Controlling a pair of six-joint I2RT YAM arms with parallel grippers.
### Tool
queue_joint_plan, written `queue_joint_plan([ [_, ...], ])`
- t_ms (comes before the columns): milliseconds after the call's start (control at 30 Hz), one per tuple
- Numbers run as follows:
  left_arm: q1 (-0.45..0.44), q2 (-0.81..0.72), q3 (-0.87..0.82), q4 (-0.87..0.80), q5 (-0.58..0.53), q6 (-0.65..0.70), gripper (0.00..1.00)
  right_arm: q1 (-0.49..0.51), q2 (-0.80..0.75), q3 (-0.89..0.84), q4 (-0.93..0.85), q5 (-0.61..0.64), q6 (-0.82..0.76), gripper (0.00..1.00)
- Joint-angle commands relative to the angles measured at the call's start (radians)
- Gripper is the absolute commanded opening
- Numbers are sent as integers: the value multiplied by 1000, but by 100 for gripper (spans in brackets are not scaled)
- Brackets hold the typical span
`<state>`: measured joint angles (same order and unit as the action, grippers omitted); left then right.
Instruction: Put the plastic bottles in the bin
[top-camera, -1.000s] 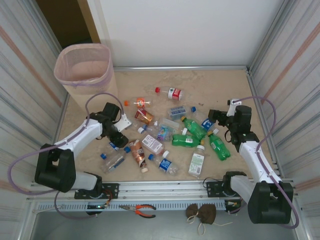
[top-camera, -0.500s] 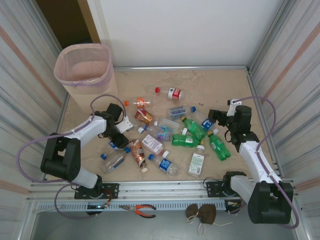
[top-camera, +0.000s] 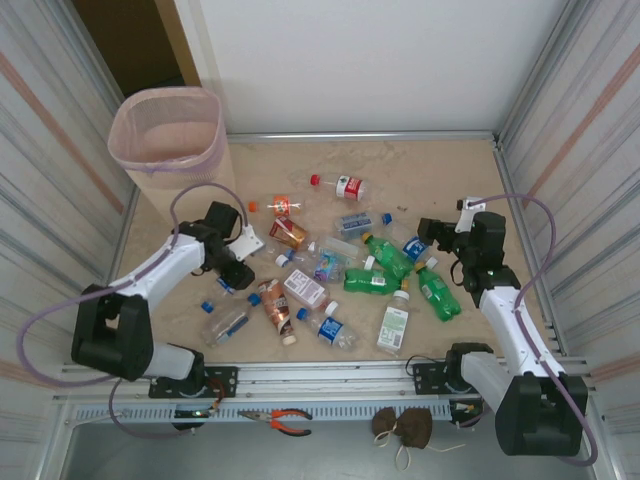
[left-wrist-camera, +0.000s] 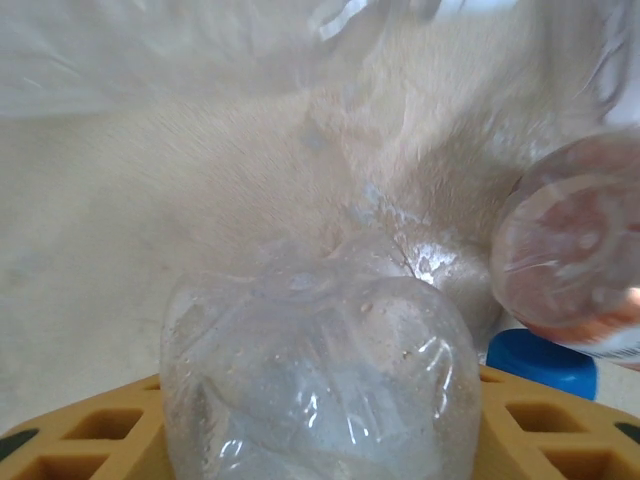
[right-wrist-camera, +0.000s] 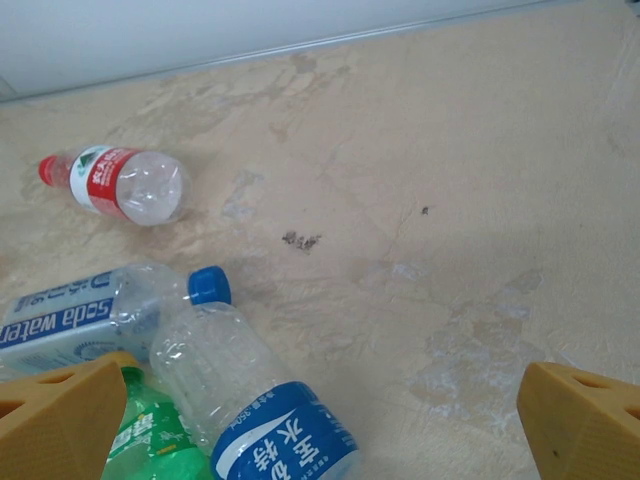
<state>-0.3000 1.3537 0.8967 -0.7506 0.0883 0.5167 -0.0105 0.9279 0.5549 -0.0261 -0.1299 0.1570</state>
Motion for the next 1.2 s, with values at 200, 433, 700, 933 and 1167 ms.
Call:
queue_joint_plan([
  [200, 13, -250, 195, -7, 83, -79, 48, 10, -86, 89, -87, 1, 14, 99],
  [433, 17, -303, 404, 82, 68, -139, 46, 14, -109, 124, -125, -13, 7, 99],
  [700, 86, -152, 697, 134, 1, -208, 49, 16, -129, 150, -158, -16, -7, 99],
  [933, 244, 80, 990, 130, 64, -342, 43, 19, -123, 174, -178, -15, -19, 99],
  [1167, 336, 326, 1221, 85, 80, -352, 41, 21, -124, 184, -195, 8, -31, 99],
])
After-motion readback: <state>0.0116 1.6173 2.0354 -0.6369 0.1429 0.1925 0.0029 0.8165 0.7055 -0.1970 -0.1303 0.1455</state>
